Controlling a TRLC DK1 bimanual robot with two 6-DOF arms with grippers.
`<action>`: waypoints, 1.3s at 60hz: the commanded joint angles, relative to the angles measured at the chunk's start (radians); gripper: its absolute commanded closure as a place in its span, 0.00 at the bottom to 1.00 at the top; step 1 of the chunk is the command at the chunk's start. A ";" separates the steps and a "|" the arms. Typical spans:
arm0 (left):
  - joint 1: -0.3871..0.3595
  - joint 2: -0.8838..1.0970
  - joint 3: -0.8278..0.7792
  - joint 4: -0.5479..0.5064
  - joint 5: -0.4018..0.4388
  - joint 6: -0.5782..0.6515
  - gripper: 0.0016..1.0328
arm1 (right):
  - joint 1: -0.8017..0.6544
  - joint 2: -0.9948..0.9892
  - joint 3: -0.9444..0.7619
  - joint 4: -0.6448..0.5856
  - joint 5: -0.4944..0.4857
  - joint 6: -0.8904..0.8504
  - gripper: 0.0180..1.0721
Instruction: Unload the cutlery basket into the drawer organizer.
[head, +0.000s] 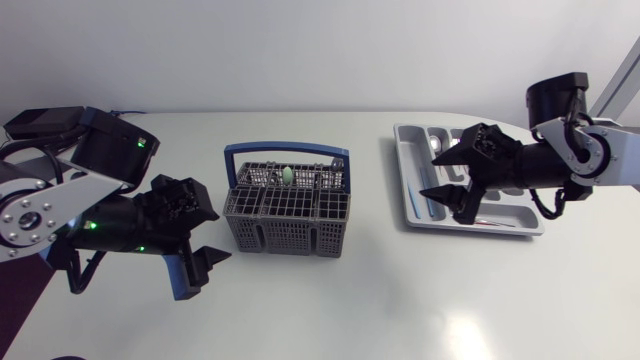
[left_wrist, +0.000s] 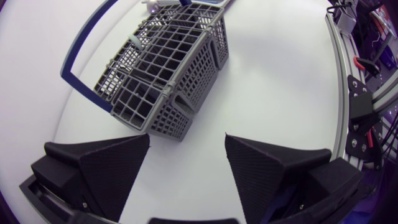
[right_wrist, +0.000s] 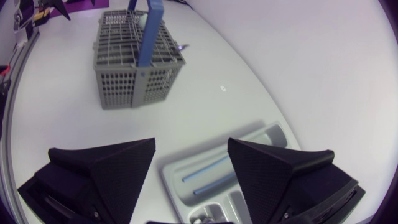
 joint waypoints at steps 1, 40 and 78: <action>0.015 -0.006 -0.027 0.023 0.003 -0.036 0.05 | 0.093 -0.017 -0.032 0.025 -0.002 0.149 0.39; 0.092 0.054 -0.084 0.156 0.004 -0.108 0.05 | 0.426 0.210 -0.035 0.256 0.157 0.382 0.95; 0.124 0.152 -0.087 0.228 0.004 -0.128 0.05 | 0.176 0.237 0.082 0.240 0.050 0.432 0.51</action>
